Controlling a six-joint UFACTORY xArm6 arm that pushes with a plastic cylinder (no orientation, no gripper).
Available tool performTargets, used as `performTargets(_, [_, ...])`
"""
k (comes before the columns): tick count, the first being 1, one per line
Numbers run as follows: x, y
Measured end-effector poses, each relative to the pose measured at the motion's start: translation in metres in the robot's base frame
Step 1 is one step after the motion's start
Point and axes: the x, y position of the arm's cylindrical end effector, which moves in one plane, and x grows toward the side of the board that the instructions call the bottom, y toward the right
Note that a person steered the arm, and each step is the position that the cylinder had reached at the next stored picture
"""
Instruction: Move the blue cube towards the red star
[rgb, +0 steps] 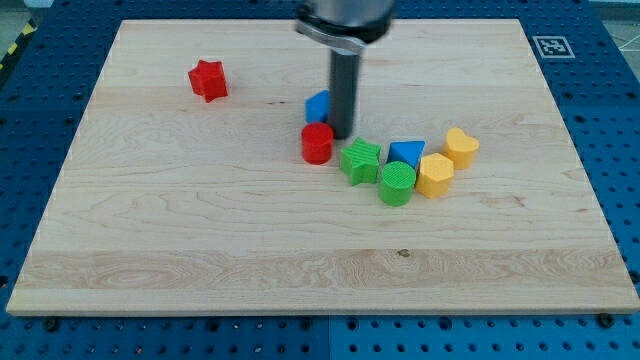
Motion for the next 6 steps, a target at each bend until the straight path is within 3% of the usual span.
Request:
performTargets(1, [-0.010, -0.046])
performTargets(3, [0.008, 0.003])
performTargets(4, [-0.009, 0.029])
performTargets(6, [-0.037, 0.005])
